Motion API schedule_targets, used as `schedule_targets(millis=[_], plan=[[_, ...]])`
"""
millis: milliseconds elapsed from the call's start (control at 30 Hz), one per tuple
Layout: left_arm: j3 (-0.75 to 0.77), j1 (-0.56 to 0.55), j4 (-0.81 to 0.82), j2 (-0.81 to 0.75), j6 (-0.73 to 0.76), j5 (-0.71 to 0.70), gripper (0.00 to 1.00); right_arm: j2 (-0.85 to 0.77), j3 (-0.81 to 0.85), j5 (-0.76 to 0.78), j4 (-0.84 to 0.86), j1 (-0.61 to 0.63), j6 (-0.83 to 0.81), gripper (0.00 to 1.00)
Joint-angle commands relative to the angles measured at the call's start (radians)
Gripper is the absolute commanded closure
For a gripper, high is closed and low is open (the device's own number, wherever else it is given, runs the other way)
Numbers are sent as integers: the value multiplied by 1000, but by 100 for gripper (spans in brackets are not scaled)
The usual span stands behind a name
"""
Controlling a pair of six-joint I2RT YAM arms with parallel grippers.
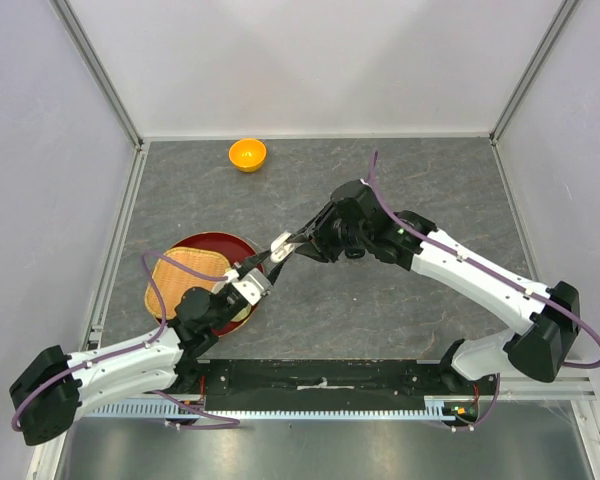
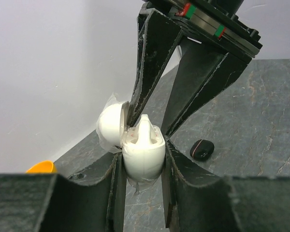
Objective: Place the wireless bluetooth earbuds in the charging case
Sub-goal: Place the earbud in the charging case, then adjust the earbud with the charging case.
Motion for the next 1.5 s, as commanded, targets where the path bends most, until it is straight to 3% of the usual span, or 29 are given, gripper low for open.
schedule_targets(millis=[0, 100, 300, 600, 1067, 1467], plan=[[36, -16, 128, 4, -70, 16, 98, -41, 32, 53, 33, 3, -63, 59], [33, -16, 131, 1, -109, -23, 98, -87, 13, 98, 37, 3, -112, 57], [23, -16, 135, -4, -176, -99, 98, -212, -66, 155, 142, 3, -215, 35], [29, -16, 82, -76, -369, -120, 98, -334, -171, 158, 272, -8, -406, 21], [79, -14, -239, -335, -575, 40, 98, -372, -137, 84, 297, -34, -744, 18], [86, -14, -239, -337, -650, 204, 98, -346, -79, -104, 315, -34, -866, 18]])
